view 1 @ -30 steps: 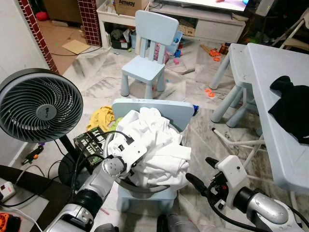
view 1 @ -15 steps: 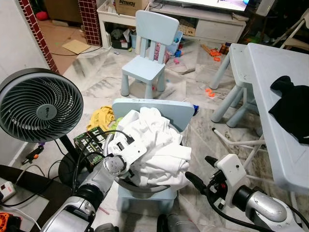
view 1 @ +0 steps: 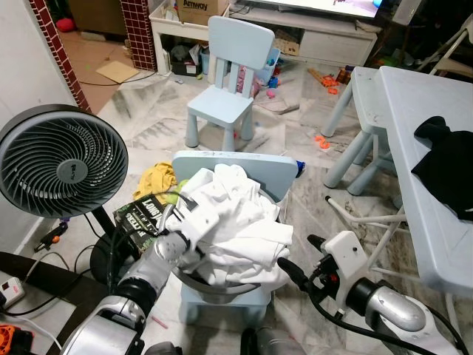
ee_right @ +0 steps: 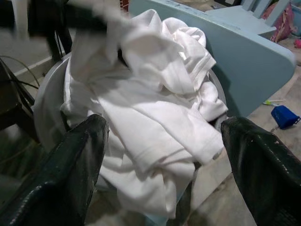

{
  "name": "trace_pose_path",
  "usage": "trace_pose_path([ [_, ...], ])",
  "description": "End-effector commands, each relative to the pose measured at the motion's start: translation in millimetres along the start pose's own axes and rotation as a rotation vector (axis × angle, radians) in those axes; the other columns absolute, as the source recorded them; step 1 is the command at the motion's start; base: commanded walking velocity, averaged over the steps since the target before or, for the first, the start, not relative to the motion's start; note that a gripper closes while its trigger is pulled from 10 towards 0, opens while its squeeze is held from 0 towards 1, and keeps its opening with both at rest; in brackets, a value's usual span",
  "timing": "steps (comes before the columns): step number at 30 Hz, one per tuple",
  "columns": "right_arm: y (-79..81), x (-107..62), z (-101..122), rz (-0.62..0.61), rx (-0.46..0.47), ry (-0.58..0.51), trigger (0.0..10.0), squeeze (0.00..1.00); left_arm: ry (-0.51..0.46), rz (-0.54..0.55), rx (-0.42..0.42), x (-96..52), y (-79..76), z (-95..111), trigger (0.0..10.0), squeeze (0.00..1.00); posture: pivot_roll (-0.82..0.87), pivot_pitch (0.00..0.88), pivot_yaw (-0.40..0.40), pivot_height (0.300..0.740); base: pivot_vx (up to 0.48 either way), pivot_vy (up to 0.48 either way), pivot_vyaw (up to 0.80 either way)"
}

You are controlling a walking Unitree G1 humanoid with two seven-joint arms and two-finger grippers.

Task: Hang hanger

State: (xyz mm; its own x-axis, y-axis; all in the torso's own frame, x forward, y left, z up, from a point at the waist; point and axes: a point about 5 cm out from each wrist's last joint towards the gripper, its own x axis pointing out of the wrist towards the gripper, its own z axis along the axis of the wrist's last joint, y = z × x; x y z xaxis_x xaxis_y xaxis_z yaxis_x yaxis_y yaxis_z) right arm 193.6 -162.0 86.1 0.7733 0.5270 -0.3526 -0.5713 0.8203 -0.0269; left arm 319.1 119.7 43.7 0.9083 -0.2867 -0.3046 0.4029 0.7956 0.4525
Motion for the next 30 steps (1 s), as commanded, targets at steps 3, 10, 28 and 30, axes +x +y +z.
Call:
trace_pose_path([
  [3, -4.4, 11.4, 3.3, -0.045, -0.01, -0.039, 10.0, 0.0, -0.215, 0.122, -0.105, -2.3, 12.4, 32.5, 0.0, 0.0, -0.12, 0.0, -0.04, 0.74, 0.0, 0.0, 0.0],
  [10, -8.6, 34.6, 13.4, -0.1, -0.014, -0.122, 10.0, 0.0, -0.391, 0.165, -0.177, -19.5, 5.6, 59.9, 0.0, 0.0, -0.04, 0.0, -0.029, 0.74, 0.0, 0.0, 0.0],
  [28, -45.1, 39.5, 20.2, -0.461, 0.115, -0.264, 10.0, 0.0, -0.255, 0.063, -0.361, -56.8, -17.1, 28.9, 6.5, 0.0, 0.0, 0.0, 0.006, 0.74, 0.0, 0.0, 0.0],
  [30, -49.3, 37.7, 19.3, -0.5, 0.14, -0.273, 10.0, 0.0, -0.26, 0.066, -0.364, -54.9, -18.0, 32.7, 10.0, 0.0, -0.01, 0.0, 0.006, 0.74, 0.0, 0.0, 0.0],
])
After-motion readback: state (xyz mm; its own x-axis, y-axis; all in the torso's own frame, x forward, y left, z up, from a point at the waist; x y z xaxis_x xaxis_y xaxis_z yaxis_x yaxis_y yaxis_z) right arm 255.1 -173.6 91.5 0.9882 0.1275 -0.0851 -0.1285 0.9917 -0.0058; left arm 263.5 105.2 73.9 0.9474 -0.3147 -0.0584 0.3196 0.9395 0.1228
